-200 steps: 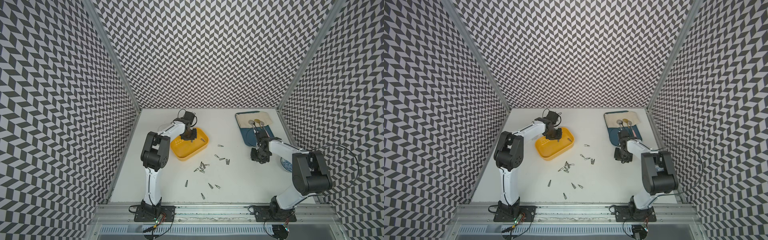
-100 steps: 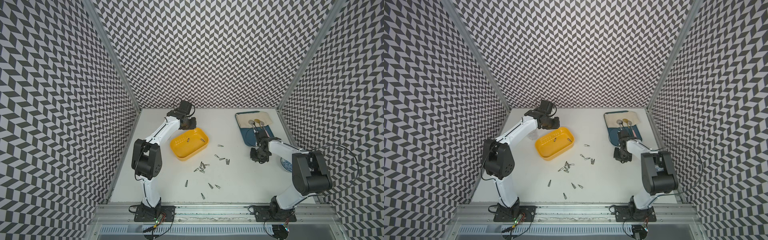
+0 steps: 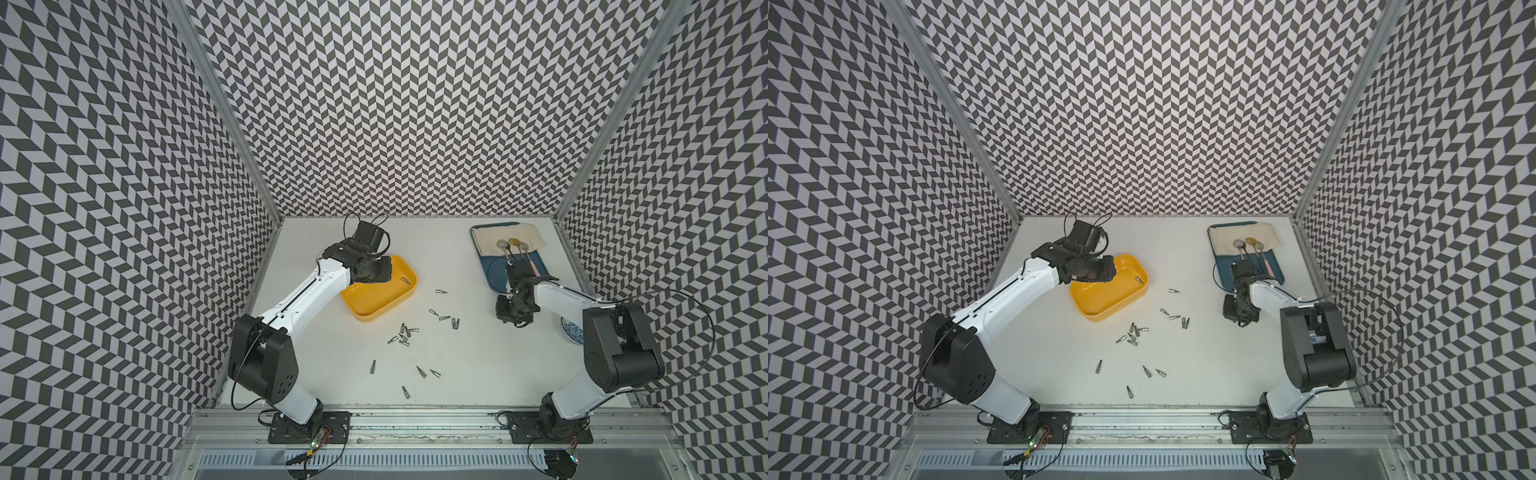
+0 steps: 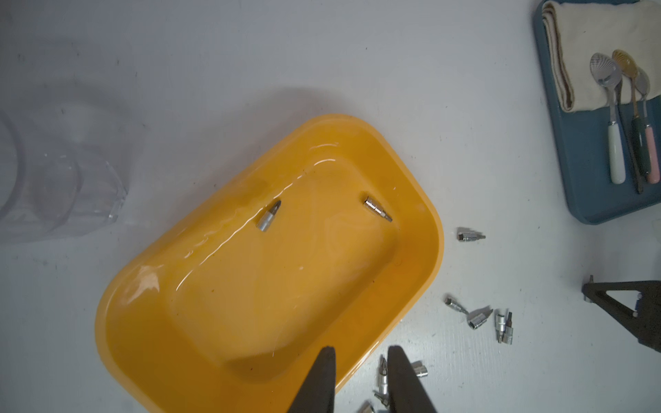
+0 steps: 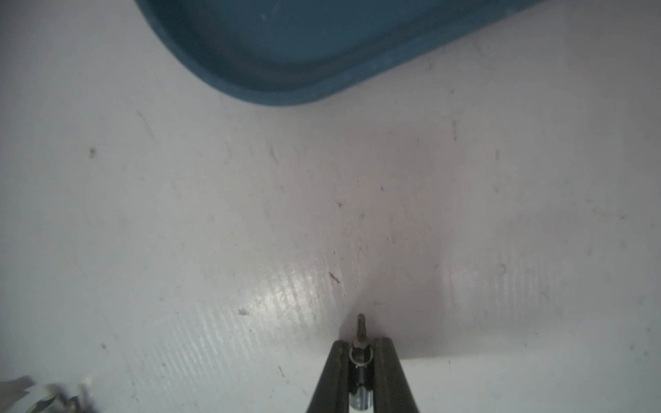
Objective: Put the bit on the desktop into the storage box
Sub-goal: Pick up the screwdriver bit from the center of the board, then place the screwdriver bit in the storage box.
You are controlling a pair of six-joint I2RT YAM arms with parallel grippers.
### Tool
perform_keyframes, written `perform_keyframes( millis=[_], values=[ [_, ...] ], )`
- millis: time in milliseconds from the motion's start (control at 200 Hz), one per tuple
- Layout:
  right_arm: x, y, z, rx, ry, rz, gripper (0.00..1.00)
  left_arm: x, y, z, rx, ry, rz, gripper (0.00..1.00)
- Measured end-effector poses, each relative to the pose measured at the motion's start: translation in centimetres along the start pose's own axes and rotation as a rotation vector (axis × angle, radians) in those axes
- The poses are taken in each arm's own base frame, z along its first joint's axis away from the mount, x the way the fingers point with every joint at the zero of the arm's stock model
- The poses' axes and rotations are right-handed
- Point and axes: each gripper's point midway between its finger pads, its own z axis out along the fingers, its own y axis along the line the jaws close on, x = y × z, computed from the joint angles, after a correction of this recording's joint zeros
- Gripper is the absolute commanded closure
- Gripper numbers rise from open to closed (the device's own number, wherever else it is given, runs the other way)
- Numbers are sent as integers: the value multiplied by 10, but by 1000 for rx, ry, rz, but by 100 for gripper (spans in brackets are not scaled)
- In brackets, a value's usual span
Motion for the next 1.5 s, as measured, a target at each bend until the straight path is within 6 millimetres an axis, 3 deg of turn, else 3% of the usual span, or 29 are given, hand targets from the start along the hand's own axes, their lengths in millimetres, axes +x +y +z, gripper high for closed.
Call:
perform_keyframes(
  millis=[190,326,421,556,616,746,902,1127,1503],
  values=[
    [3,13,-1,-33,6,-27,100,40,6,-13,-7,22,-22,71],
    [9,46,-15,-76,36,-105,100,70,5,-27,10,23,-35,71],
    [-12,87,-41,-143,-9,-170,100,89,6,-36,24,22,-55,71],
    [-54,168,-81,-271,-104,-272,100,109,16,-46,26,16,-98,71],
    [-62,204,-92,-322,-124,-321,100,118,20,-49,26,17,-118,71],
    [-63,271,-100,-397,-126,-421,100,133,27,-55,37,17,-155,71],
    [-48,321,-94,-447,-87,-507,100,147,34,-60,42,14,-188,71],
    [-36,356,-73,-476,-34,-568,100,166,43,-59,19,51,-212,71],
    [-25,365,-7,-431,48,-583,100,205,55,-38,-29,147,-221,70]
  ],
)
